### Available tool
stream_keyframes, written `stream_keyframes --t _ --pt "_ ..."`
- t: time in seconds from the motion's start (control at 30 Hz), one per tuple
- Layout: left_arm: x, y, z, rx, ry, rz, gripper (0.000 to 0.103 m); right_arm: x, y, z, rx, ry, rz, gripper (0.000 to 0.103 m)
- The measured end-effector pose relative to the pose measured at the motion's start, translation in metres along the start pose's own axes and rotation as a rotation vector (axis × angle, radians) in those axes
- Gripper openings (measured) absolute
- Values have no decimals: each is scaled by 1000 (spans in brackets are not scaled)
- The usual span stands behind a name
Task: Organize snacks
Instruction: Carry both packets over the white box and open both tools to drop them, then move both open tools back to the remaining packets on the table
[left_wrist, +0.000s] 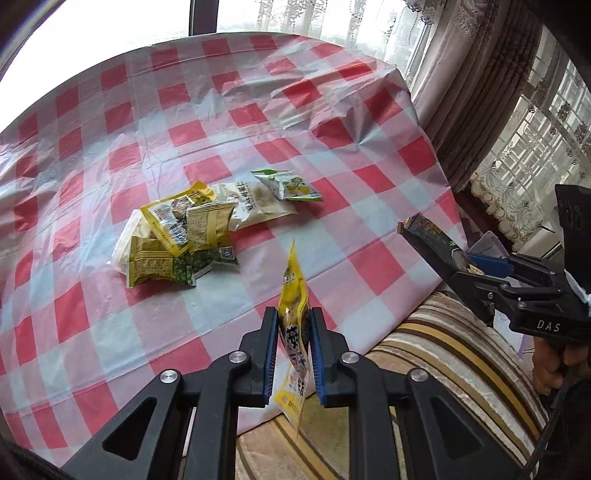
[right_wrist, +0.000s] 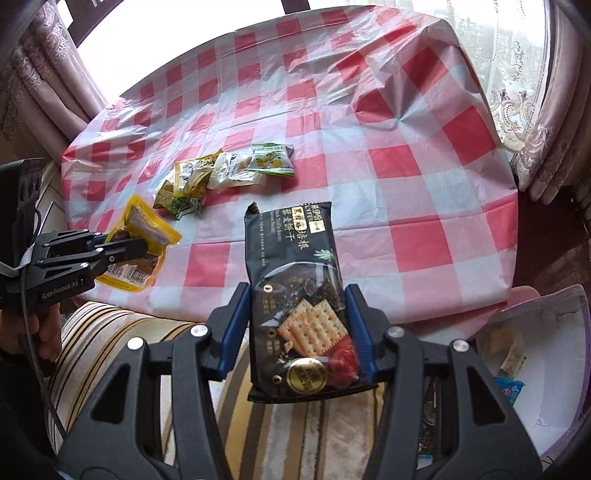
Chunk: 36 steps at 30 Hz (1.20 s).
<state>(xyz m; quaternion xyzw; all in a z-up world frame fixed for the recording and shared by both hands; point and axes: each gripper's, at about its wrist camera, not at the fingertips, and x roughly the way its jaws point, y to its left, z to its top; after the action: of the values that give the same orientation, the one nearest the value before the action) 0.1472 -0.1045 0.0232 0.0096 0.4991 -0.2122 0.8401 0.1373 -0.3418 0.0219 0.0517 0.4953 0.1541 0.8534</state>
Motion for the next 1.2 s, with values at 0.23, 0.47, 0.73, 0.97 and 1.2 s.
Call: stream_keyframes --t 0.23,0.47,0.73,0.97,1.2 --pt "41 -103 33 105 43 -231 17 -34 -103 -30 191 -13 -179 55" --pt "90 -193 33 210 173 -348 17 -52 -178 -63 344 5 -286 55" --pt "107 -210 32 154 233 -414 52 -55 -193 -65 375 27 -343 58" --pt "85 -169 33 25 139 -387 54 -56 -166 -51 334 4 -320 61" --pt "47 -115 38 -68 -32 -329 57 -50 -114 -28 248 -10 -301 62"
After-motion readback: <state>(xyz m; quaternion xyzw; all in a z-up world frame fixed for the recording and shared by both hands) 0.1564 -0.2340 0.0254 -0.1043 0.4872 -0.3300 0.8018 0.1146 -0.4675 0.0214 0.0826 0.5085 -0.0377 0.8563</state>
